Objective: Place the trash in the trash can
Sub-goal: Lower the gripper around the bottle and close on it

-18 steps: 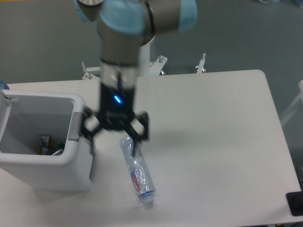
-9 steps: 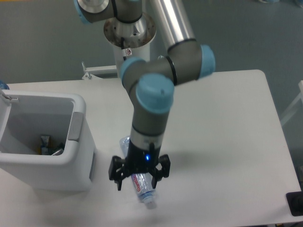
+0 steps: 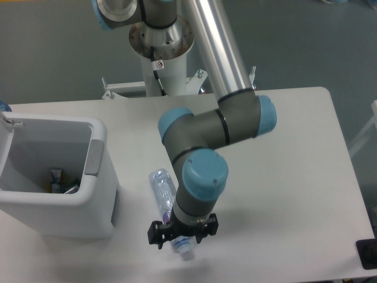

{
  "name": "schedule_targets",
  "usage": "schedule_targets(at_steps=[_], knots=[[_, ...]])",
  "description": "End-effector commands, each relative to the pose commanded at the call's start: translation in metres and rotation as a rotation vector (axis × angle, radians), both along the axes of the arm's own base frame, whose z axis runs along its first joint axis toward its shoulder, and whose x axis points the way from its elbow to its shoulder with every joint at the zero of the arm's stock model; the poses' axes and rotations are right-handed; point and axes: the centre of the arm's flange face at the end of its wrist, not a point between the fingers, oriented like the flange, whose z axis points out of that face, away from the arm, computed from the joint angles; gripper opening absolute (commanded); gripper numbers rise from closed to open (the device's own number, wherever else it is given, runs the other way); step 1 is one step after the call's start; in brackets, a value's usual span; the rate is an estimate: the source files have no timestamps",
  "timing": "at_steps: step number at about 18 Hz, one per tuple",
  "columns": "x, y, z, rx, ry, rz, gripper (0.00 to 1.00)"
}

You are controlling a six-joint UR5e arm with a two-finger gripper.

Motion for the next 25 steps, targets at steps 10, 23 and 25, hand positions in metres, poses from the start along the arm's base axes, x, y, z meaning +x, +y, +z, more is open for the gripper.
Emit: schedule_targets(at_steps=[10, 23, 25], knots=[[0.007, 0.013, -0.043, -0.090, 0.032, -0.013, 0.79], [0.014, 0.016, -0.053, -0.108, 0.037, -0.021, 0.13], [0.021, 0.020, -0.040, -0.089, 0.045, -0.029, 0.13]])
